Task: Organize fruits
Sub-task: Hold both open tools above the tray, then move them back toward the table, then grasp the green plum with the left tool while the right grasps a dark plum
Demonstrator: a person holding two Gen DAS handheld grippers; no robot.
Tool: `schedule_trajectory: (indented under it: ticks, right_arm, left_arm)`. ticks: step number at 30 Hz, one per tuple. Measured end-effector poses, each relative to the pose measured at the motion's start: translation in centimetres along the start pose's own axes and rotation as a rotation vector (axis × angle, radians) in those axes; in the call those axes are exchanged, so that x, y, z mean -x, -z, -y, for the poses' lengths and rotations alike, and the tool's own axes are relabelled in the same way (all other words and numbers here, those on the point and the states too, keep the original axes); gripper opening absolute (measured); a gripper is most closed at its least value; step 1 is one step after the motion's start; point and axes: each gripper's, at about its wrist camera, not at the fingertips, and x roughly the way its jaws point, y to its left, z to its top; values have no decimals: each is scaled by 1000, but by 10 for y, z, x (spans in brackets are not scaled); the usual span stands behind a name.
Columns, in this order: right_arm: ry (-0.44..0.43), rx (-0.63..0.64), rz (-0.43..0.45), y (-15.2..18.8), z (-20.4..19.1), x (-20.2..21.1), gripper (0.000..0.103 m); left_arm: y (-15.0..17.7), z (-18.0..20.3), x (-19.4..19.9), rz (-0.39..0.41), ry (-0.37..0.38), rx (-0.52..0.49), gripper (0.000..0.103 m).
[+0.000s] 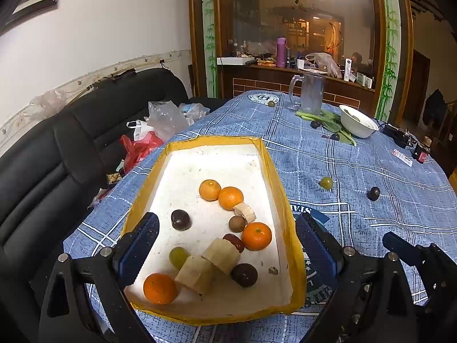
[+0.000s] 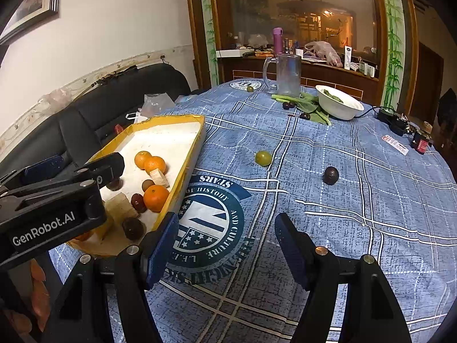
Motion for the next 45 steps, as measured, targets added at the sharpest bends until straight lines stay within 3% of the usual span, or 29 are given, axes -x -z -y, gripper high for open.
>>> schedule_trajectory:
  ticks: [29, 33, 41, 45]
  right_arm:
    - [-46, -59, -49, 0, 17, -7, 74]
    - [-29, -70, -46, -4, 41, 2, 74]
    - [115, -177, -122, -2, 130, -3, 74]
    - [84, -228, -154, -11, 156, -23, 74]
  left_arm:
    - [1, 5, -18, -93, 85, 13, 96]
    - [-11, -5, -13, -58, 87, 50, 96]
    - [-21, 5, -19, -46, 118, 43, 96]
    - [-32, 29, -23, -46, 170, -17, 96]
